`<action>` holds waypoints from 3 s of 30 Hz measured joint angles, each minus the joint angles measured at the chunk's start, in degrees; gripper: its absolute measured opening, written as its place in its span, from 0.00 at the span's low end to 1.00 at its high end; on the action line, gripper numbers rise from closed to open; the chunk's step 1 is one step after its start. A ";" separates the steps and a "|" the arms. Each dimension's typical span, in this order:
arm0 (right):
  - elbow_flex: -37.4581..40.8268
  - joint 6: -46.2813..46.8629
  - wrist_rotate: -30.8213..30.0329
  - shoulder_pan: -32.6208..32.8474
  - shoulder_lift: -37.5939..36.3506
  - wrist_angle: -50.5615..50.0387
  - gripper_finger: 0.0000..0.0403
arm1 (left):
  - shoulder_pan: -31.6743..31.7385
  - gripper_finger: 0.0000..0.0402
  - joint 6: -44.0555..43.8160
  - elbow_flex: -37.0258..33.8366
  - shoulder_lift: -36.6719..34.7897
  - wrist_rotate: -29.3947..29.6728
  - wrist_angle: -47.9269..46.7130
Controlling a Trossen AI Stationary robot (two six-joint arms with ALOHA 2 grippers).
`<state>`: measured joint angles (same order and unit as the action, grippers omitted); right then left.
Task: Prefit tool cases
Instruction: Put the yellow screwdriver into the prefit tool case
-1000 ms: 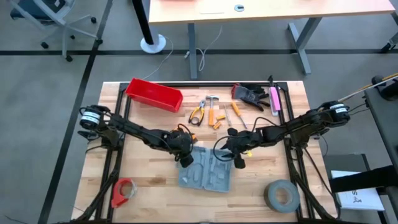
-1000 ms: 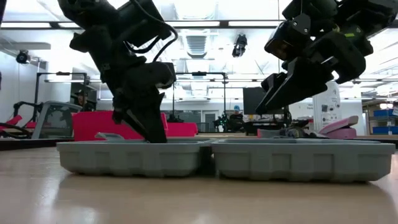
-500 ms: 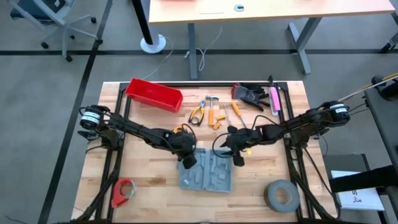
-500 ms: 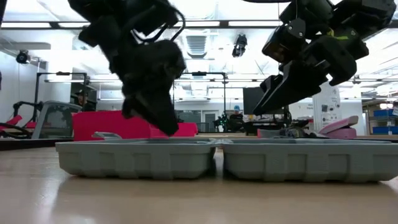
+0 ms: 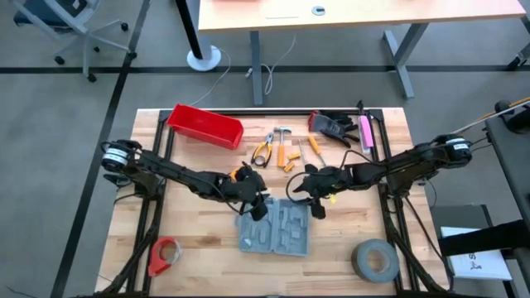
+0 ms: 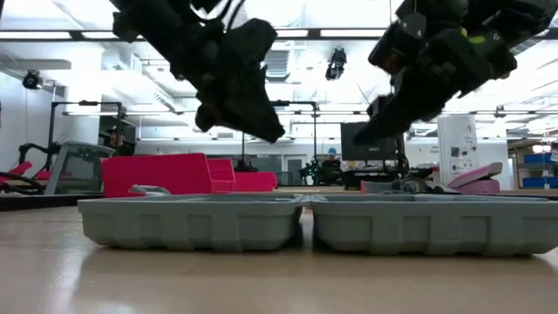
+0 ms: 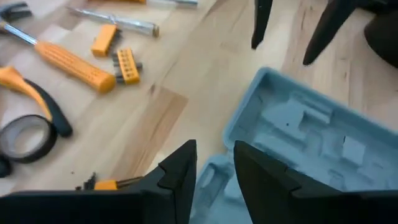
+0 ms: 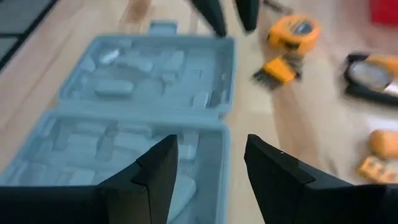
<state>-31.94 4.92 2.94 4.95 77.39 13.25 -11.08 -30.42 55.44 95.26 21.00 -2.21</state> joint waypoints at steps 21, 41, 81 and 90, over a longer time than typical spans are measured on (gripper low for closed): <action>-6.11 -5.86 -3.08 -10.43 -6.93 -13.57 0.40 | 1.85 0.28 6.38 -3.21 -3.77 5.52 9.33; -17.07 -11.10 0.79 -27.33 -5.14 -23.91 0.39 | 12.69 0.28 7.43 -3.21 -11.78 5.55 3.73; -17.14 1.55 -5.97 -38.38 14.09 -36.12 0.49 | 21.21 0.28 10.43 -3.21 -11.73 -4.18 -1.42; -17.20 1.56 -3.94 -38.38 18.65 -33.85 0.52 | 21.15 0.28 10.38 -3.21 -11.73 -5.51 -1.73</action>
<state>-49.15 6.48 -0.99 -33.43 96.04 -20.61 10.07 -20.03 52.23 83.53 15.49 -3.95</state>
